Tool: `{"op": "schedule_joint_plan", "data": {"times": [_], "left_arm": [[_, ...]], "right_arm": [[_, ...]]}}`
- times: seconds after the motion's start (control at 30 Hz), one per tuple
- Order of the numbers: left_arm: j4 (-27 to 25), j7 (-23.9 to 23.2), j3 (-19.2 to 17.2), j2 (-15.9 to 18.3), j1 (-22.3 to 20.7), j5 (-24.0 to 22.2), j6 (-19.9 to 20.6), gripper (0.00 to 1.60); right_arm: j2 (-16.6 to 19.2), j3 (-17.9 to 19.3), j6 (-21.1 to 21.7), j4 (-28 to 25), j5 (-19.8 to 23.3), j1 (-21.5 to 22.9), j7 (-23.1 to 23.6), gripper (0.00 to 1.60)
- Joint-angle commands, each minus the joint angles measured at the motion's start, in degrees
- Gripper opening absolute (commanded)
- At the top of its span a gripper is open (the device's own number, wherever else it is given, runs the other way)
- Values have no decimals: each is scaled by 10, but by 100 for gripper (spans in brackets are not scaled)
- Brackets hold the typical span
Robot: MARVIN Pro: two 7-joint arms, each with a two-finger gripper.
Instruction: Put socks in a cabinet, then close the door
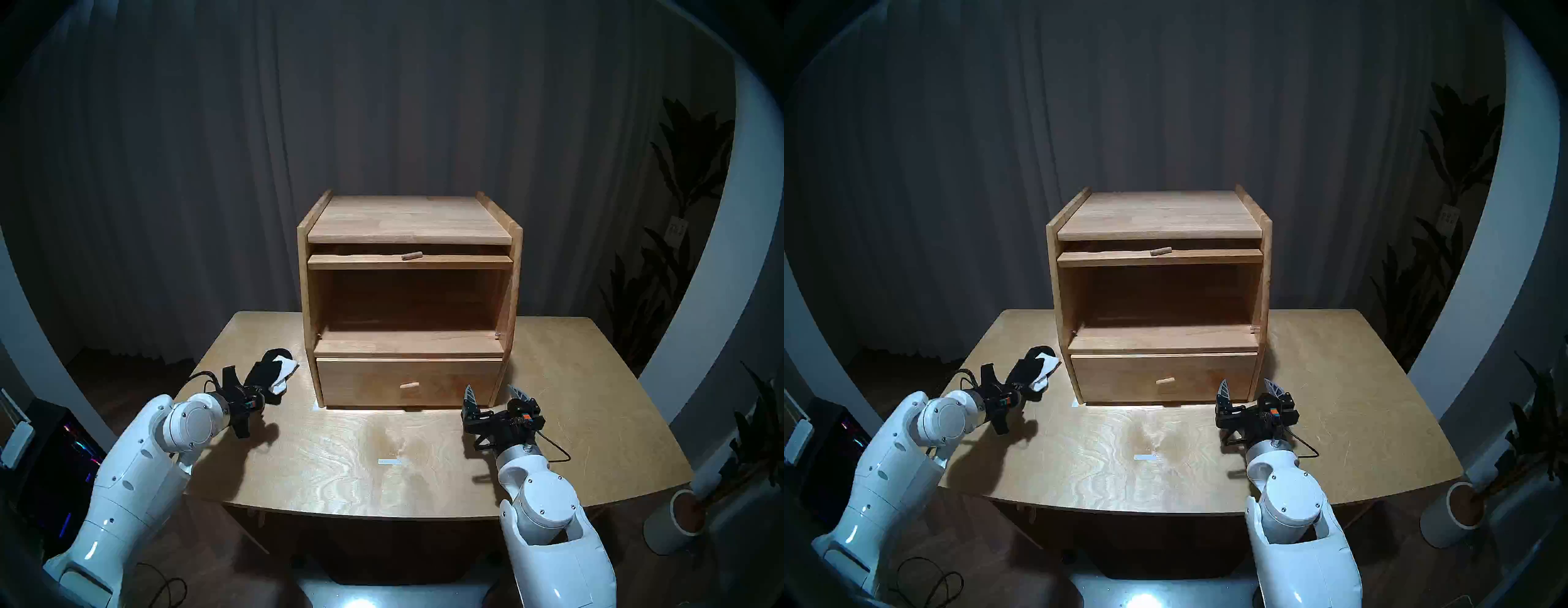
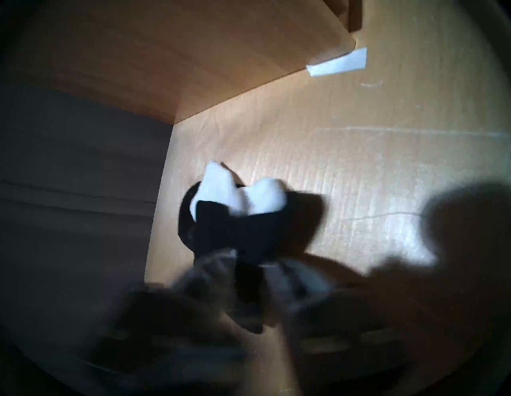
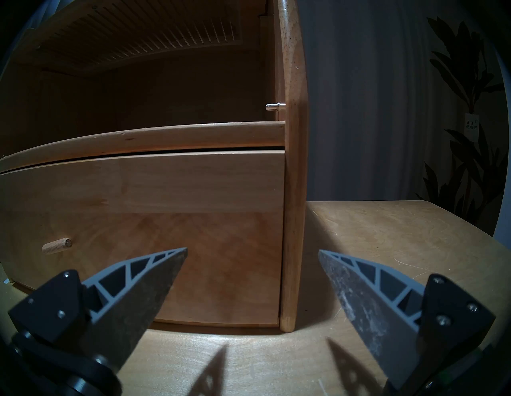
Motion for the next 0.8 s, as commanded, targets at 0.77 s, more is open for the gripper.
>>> {"op": "schedule_joint_plan", "data": {"times": [0.77], "left_arm": [[-169,252,-94,-191,154,-104,-18,0]], "right_arm": [[0,1,-3,-7,0,5,0,160]]}}
